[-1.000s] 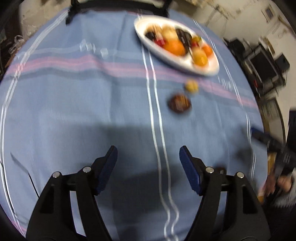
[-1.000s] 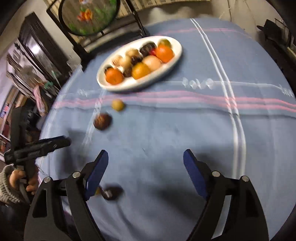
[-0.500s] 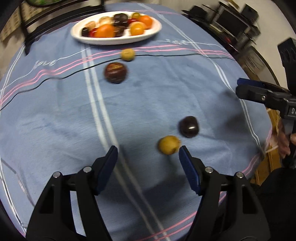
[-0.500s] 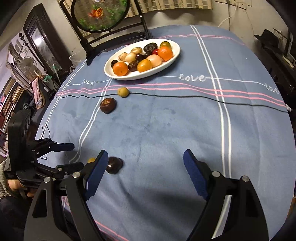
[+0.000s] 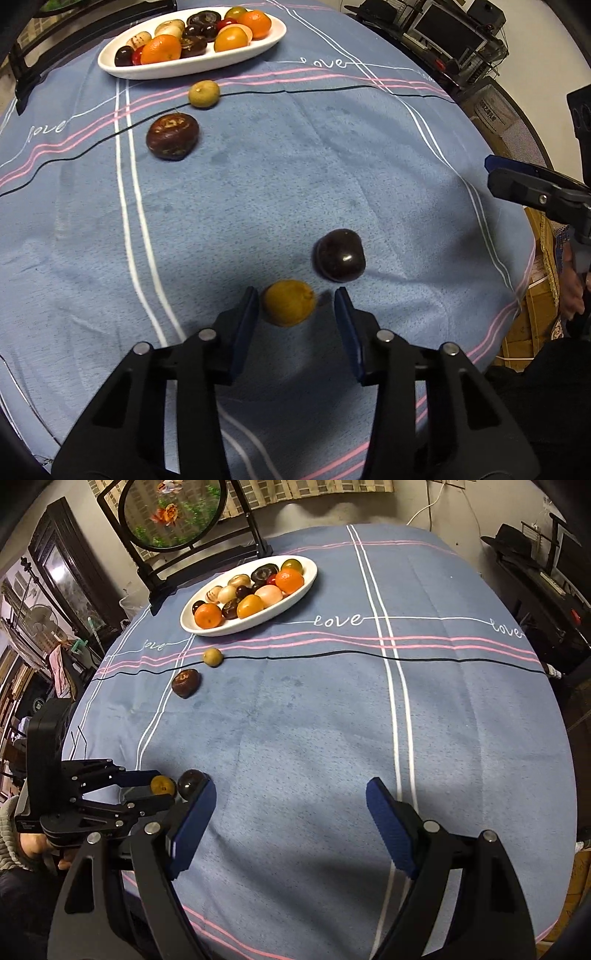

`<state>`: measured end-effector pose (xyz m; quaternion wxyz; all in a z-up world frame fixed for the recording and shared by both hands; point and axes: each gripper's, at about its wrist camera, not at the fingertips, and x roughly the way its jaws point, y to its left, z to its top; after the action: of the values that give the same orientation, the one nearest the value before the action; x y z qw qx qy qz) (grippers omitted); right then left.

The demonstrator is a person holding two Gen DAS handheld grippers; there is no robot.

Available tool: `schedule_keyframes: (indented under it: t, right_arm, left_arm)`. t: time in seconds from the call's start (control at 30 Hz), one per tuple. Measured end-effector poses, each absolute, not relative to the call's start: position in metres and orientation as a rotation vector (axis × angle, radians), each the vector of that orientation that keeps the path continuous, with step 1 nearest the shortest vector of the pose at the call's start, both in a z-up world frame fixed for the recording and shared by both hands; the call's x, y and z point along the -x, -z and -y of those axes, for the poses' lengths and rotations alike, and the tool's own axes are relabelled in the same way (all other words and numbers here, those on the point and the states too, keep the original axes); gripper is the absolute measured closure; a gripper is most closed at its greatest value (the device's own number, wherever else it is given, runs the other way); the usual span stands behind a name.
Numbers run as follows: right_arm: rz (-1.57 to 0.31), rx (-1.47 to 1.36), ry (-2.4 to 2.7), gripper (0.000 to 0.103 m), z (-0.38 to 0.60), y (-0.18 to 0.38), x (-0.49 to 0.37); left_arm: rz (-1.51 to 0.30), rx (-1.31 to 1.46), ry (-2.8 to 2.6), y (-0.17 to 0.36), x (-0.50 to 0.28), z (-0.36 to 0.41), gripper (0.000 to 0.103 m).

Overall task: Organize fruits
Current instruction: 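Grasp the small yellow fruit with the left tool, then hold the yellow fruit with the left tool while the right tool grasps a dark mangosteen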

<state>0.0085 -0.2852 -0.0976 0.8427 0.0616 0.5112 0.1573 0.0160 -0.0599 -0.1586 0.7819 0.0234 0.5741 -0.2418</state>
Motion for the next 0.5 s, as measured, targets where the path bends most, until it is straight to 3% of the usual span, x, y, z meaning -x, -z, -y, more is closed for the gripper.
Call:
schedule_keyframes:
  t: [0.13, 0.5]
  right_arm:
    - [-1.078, -0.127, -0.337, 0.019, 0.288, 0.096, -0.009]
    - [-1.162, 0.003, -0.543, 0.019, 0.212, 0.120, -0.027]
  left_arm:
    - [-1.235, -0.048, 0.510, 0.159, -0.016, 0.062, 0.075]
    - [-1.187, 0.048, 0.342, 0.140, 0.009, -0.009, 0.075]
